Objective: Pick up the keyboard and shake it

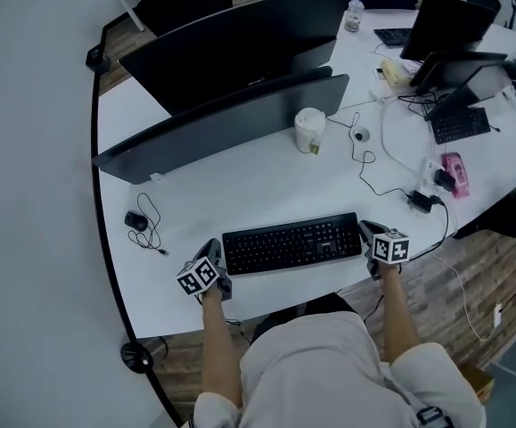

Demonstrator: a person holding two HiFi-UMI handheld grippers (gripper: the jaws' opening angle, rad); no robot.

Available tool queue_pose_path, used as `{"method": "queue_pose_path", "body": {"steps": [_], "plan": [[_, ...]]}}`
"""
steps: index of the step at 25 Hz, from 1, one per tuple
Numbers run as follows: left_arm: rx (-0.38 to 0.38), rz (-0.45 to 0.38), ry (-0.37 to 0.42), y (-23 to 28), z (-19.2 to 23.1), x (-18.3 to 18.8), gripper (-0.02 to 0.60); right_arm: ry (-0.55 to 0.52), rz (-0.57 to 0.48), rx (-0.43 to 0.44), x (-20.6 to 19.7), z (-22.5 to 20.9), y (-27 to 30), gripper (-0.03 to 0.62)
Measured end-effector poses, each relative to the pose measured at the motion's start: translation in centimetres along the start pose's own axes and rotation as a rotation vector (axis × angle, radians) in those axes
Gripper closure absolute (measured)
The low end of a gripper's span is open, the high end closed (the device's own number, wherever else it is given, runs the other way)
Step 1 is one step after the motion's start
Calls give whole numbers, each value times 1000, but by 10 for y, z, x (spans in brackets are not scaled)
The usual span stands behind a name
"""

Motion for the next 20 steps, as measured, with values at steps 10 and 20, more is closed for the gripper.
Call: {"method": "queue_pose_path", "body": {"steps": [10, 20], "plan": [[-62, 203, 14, 38, 9, -18, 339, 63, 64, 90, 6, -8, 39, 330], [-2, 246, 66, 48, 6, -21, 299, 52, 145, 50, 0, -2, 49, 316]]}}
Point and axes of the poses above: the fingertips, and each gripper's own axes: y forward along the fingers, z to its left, x out of its top, the point moved 8 cm from there along -y, backward along the fingers, and after that the axes turned 7 degrees about -x, right-handed, at the moved point
